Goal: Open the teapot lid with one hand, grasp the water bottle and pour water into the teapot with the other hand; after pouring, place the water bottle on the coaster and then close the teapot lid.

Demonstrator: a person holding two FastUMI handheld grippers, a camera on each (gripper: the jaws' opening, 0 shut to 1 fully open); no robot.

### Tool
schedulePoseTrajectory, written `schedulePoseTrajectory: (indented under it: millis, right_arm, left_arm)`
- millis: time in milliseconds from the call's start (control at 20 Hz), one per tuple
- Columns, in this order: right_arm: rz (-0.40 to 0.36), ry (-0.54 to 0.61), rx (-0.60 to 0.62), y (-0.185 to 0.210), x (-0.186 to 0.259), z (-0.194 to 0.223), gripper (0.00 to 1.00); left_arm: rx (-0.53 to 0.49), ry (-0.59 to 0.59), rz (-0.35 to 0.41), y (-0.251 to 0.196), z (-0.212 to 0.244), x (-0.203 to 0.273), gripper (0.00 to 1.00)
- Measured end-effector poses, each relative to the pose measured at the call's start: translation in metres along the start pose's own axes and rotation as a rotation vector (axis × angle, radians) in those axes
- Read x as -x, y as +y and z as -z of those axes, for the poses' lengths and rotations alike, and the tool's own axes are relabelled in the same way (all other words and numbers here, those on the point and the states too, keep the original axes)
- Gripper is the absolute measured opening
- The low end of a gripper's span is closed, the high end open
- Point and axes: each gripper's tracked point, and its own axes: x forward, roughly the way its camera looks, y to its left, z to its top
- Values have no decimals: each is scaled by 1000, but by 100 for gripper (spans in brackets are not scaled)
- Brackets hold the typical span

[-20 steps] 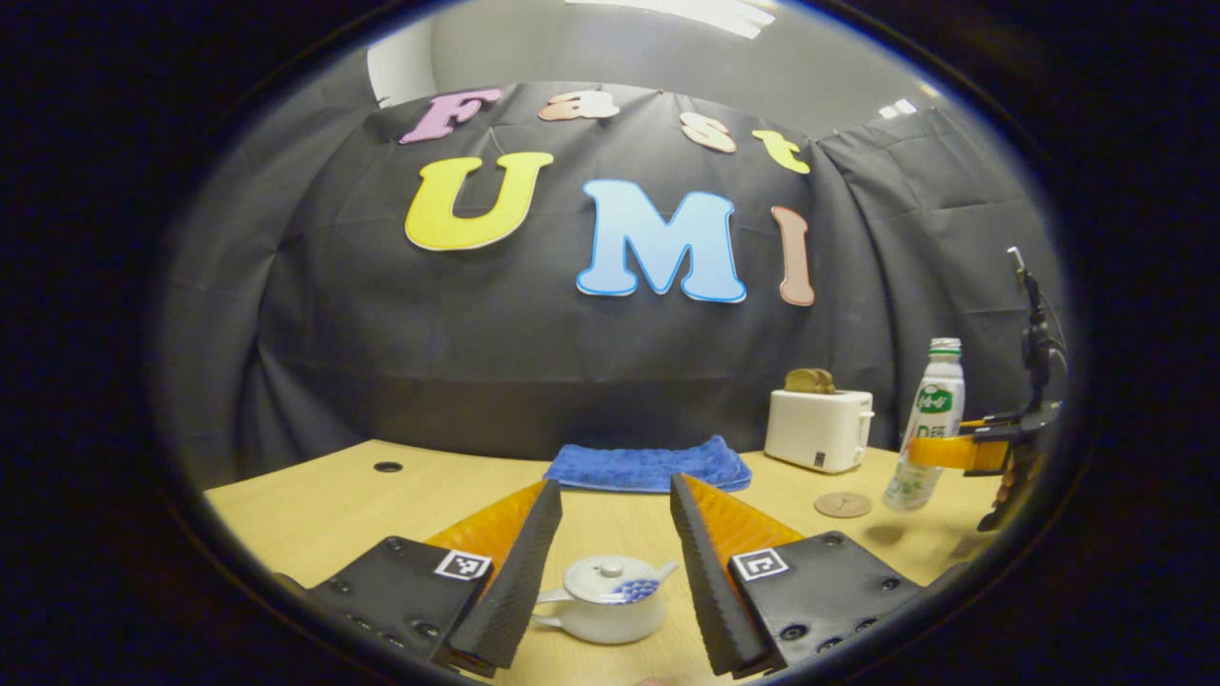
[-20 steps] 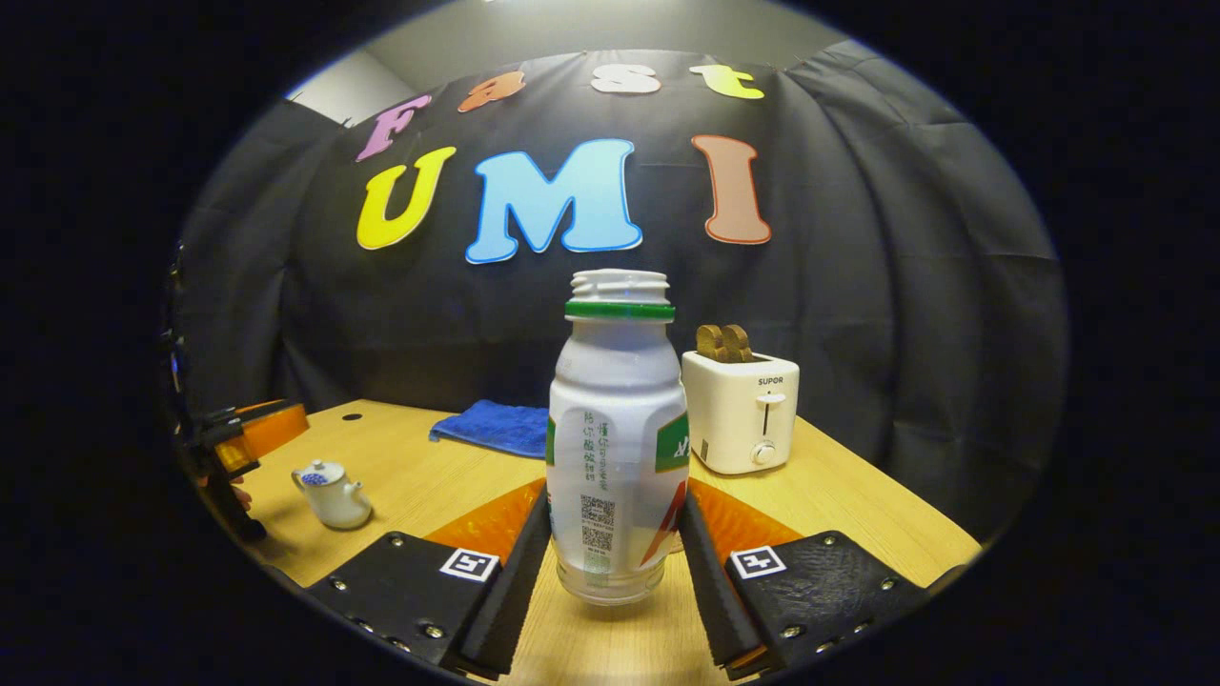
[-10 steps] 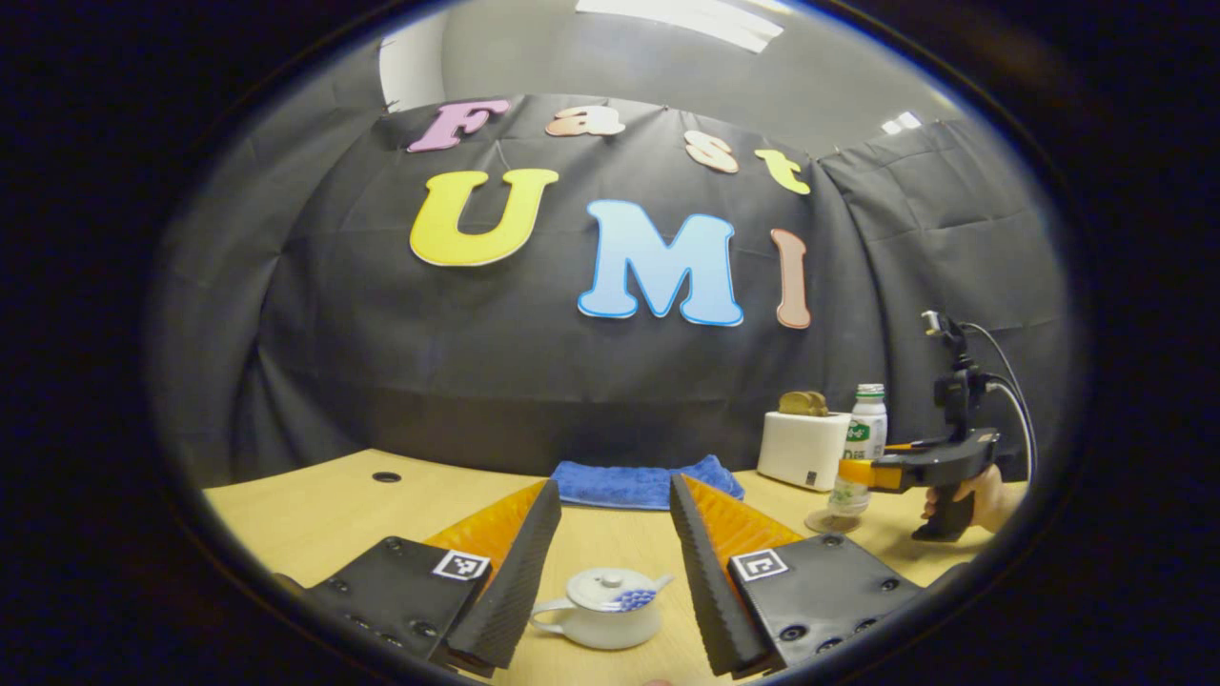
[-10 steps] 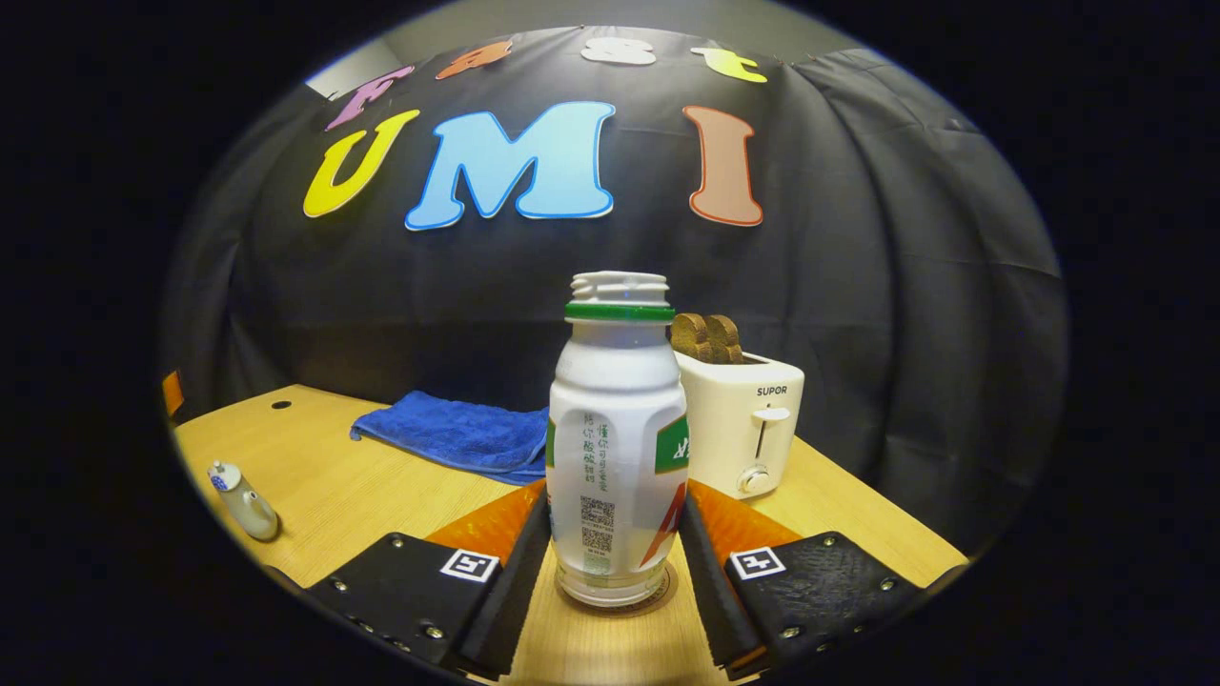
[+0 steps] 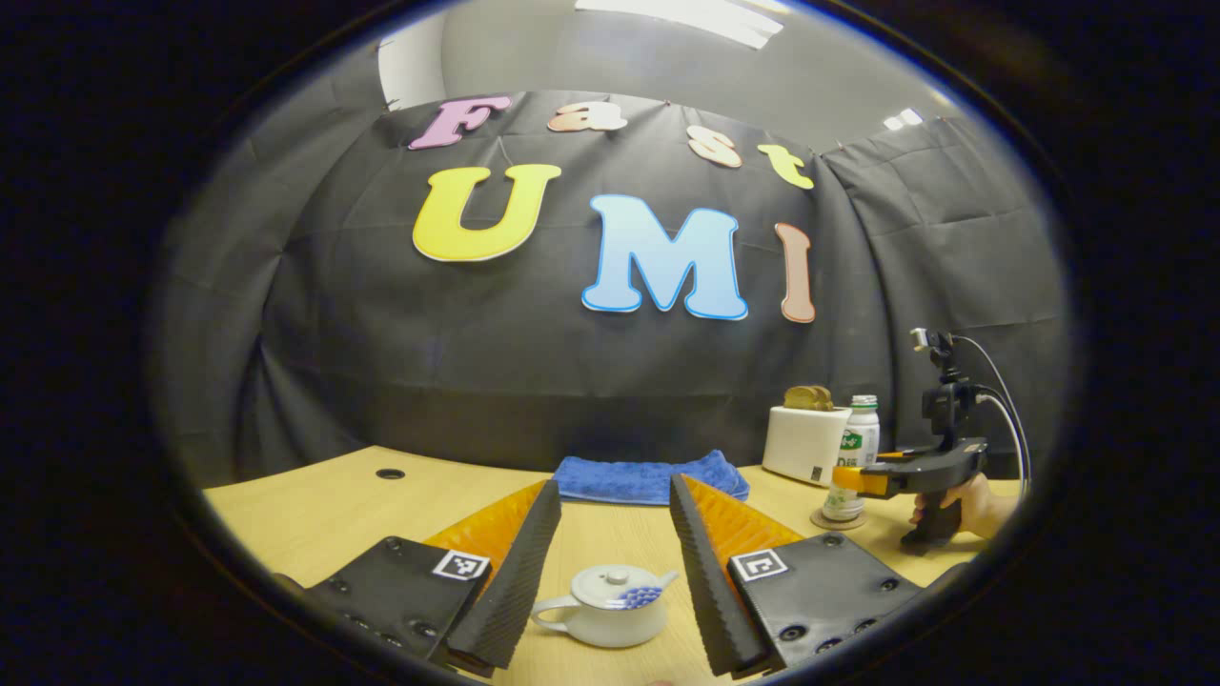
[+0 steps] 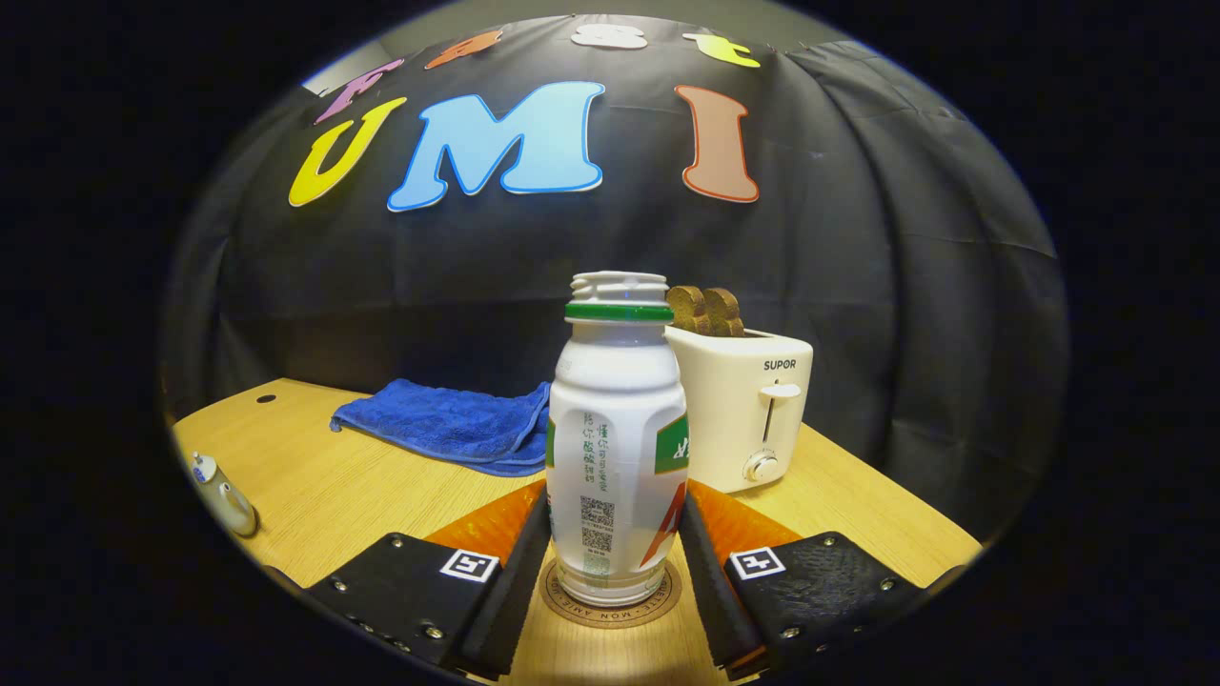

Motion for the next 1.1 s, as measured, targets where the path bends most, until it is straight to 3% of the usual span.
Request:
schedulePoseTrajectory:
  millis: [400,750,950,1100]
  right_arm:
    - [-1,-1,-7,-1,2,0,77]
    - [8,-19,37,-1,18,-10,92]
    - [37,-54,38,-11,45,-23,92]
    - [-11,-85,12,-2,88,-30,92]
  left_arm:
    - [20,-2,17,-4,0,0,77]
    - [32,-5,25,-4,0,0,77]
    - [43,-4,39,-8,-1,2,77]
    - [47,-5,36,-10,0,3,77]
